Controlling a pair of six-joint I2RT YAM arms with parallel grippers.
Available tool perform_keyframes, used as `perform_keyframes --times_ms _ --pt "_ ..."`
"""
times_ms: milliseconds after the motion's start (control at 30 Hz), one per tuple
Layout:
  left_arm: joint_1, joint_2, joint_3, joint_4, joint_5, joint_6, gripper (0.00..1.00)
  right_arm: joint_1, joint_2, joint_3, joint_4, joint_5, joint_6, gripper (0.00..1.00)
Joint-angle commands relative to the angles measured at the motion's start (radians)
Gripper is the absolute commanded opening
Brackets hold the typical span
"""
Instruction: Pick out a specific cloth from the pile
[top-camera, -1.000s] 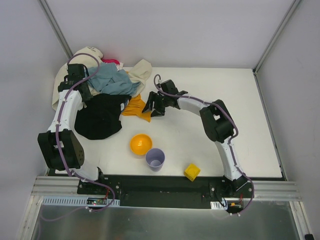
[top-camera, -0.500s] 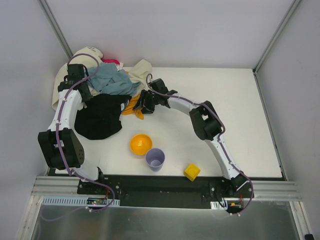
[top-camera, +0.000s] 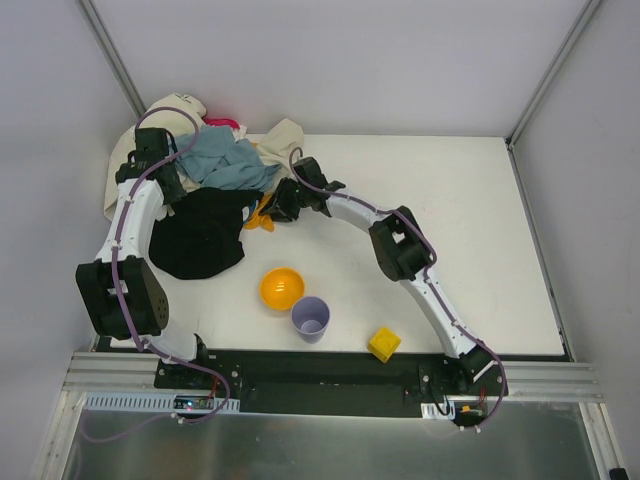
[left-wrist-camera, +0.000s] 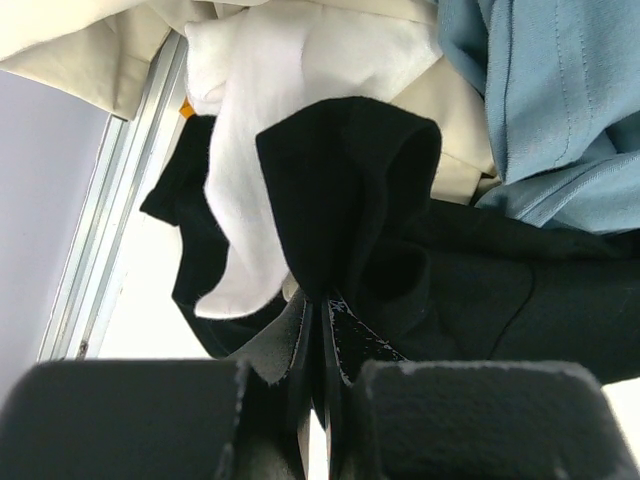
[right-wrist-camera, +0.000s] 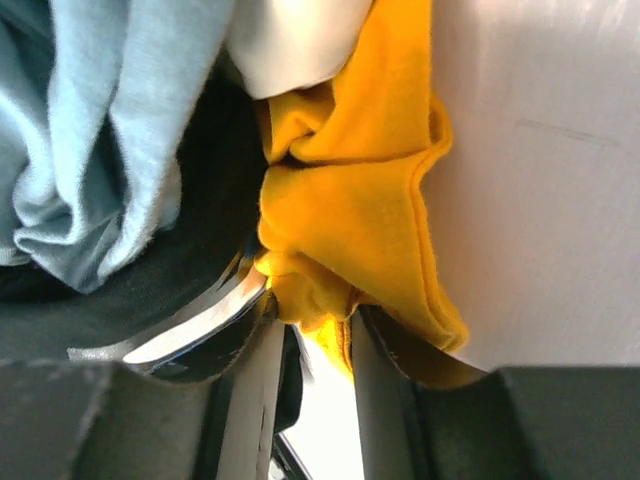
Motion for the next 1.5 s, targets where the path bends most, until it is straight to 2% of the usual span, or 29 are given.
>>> perform_keyframes --times_ms 0,200,300,467,633,800,1100,1467 --pt "0.014 -0.006 0.011 0.005 0.025 -0.012 0.00 0.008 0.033 0.037 -0.012 0.098 0.062 0.32" --pt "0.014 -0.006 0.011 0.008 0.026 -0.014 0.00 0.009 0.041 0.056 -0.008 0.075 0.043 0.00" --pt "0.016 -0.004 0.010 0.008 0.026 -0.016 0.00 0.006 0.009 0.021 -0.003 0.043 -0.006 0.00" --pt "0.028 -0.007 0.014 0.010 0.055 -0.023 0.00 -0.018 -0.134 -0.142 0.001 0.058 -0.102 0.00" --pt "0.035 -0.006 0.007 0.013 0.059 -0.028 0.00 -0.046 -0.287 -0.205 -0.023 0.064 -0.190 0.00" --pt "0.042 -0.009 0.002 0.014 0.048 -0.042 0.00 -0.058 -0.390 -0.147 -0.113 0.067 -0.289 0.00" --pt "0.057 -0.006 -0.002 0.019 0.049 -0.055 0.00 -0.060 -0.470 0.059 -0.265 0.041 -0.369 0.00" --pt "0.077 -0.013 -0.010 0.019 0.017 -0.078 0.00 -0.129 -0.671 0.084 -0.276 0.013 -0.397 0.00"
